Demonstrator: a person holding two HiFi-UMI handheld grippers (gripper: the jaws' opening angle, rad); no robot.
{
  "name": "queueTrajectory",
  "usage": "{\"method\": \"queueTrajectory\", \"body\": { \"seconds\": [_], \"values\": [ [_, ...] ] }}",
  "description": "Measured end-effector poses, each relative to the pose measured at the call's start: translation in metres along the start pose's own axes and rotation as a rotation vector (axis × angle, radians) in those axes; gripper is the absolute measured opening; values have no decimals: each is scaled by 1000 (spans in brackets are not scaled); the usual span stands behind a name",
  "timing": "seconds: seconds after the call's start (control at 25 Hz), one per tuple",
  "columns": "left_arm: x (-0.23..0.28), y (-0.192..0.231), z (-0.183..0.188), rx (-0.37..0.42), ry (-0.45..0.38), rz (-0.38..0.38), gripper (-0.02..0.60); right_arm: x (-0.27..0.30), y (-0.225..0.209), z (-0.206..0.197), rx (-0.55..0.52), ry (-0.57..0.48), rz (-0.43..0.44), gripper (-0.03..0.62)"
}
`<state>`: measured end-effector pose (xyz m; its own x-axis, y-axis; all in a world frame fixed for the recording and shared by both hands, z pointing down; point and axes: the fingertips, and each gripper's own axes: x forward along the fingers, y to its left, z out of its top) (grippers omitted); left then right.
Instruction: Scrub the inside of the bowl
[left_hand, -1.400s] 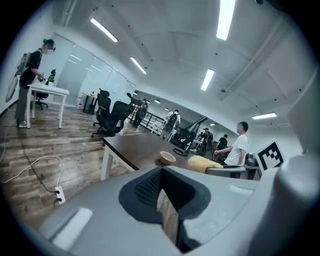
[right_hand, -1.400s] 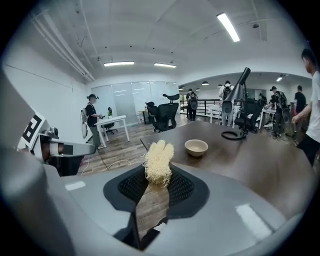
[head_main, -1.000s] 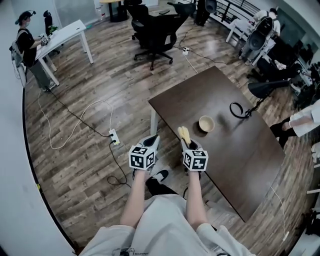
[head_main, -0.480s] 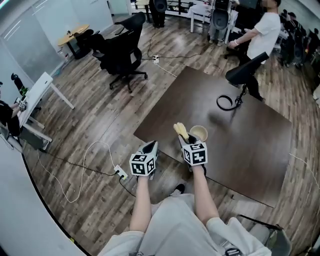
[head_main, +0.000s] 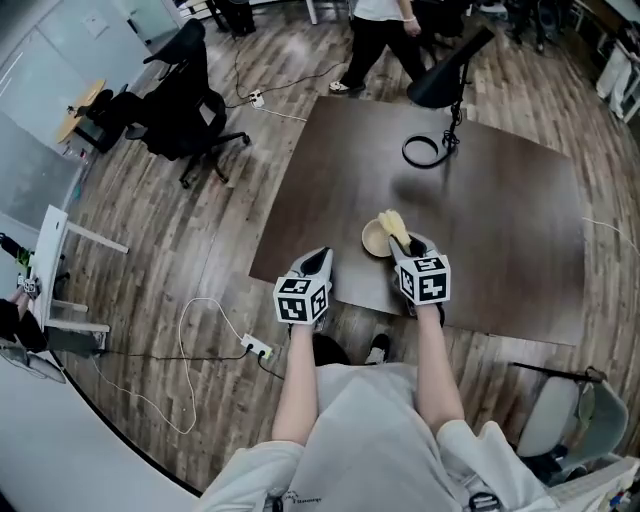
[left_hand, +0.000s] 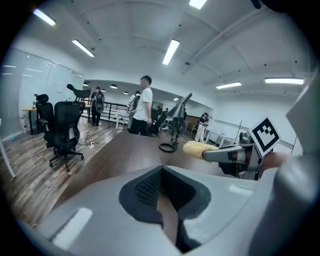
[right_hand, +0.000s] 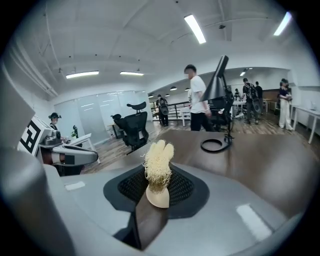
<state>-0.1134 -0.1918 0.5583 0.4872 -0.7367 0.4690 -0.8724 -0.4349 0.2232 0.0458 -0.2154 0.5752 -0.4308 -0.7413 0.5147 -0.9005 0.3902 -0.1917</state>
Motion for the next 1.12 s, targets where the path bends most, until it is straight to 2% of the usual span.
{"method": "queueTrajectory", "body": {
  "seconds": [0.24,0.44,0.6,0.68,0.76,0.92,1.0,1.12],
  "values": [
    [55,-9,-10,63,109,-138,1,-13,-36,-33,126,15,-141,123],
    [98,-6,-17,108,230,-268,1,-22,-54,-52,211,43,-267,123],
    [126,0,-19,174,343,-396,1,-14,-52,-50,254,54,-334,123],
    [136,0,-27,228,408,-473,1,-8,-43,-52,258,74,-360,123],
    [146,4,-36,275,465,-520,1,-3,-31,-56,252,105,-381,123],
    [173,4,-50,275,555,-607,3,-8,-13,-73,260,165,-435,123],
    [183,1,-57,292,606,-651,40,-13,-5,-79,277,178,-454,123],
    [201,0,-63,313,661,-673,44,-16,-2,-85,272,214,-489,123]
  ]
}}
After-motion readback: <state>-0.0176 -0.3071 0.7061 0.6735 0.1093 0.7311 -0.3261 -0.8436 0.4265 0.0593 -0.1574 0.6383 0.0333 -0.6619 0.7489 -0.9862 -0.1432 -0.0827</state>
